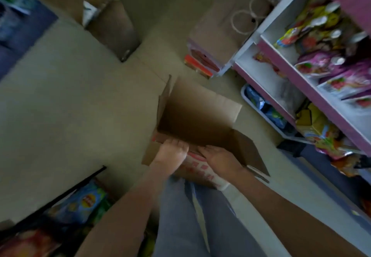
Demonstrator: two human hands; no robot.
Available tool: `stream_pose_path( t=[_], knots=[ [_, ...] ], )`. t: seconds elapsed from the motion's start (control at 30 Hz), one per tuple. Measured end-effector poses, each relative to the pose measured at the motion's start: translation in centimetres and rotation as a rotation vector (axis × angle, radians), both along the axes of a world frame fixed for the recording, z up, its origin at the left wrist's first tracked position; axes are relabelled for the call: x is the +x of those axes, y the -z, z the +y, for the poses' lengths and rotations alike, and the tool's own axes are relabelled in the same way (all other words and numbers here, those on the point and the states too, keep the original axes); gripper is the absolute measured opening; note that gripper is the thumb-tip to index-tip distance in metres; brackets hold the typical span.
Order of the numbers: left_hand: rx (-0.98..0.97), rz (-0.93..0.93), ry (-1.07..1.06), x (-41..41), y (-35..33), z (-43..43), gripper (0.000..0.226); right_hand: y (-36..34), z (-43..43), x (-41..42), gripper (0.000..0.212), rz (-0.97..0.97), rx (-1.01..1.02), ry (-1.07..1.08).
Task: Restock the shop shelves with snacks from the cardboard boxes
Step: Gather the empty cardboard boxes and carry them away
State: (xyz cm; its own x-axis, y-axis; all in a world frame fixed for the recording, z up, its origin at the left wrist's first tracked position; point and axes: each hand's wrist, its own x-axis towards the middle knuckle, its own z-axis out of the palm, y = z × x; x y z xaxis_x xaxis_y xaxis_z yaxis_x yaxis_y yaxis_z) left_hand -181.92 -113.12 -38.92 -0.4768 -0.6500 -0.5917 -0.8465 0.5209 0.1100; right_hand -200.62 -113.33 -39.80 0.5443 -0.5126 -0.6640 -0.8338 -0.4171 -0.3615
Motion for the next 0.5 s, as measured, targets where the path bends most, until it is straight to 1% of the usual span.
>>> stream_pose_path(
  t=[0.1,0.17,0.27,0.33,0.4,0.5],
  knots=[
    [0.059,-0.121,-0.212,4.2,-3.4,1.5,0.037,-2.9,-1.3,2.9,0.06,-0.08,-0.043,-0.145],
    [0.069,-0.195,-0.303,6.5,-5.8,2.0,0.042,-5.0,-2.6,4.5,0.067,-0.095,-0.053,-0.155],
    [0.005,-0.247,-0.405,10.5,-9.5,2.1,0.044,-7.4,-4.7,6.8,0.076,-0.066,-0.026,-0.151],
    [-0.022,-0.264,-0.514,13.7,-11.1,2.2,0.047,-8.3,-6.6,8.7,0.069,-0.051,-0.005,-0.075],
    [-0.038,-0.274,-0.633,17.0,-12.3,1.9,0.048,-9.0,-8.7,11.0,0.058,-0.02,-0.044,0.003],
    [-0.108,-0.258,-0.77,21.8,-14.4,1.2,0.038,-10.6,-12.1,15.9,0.049,-0.046,-0.124,0.082]
  ],
)
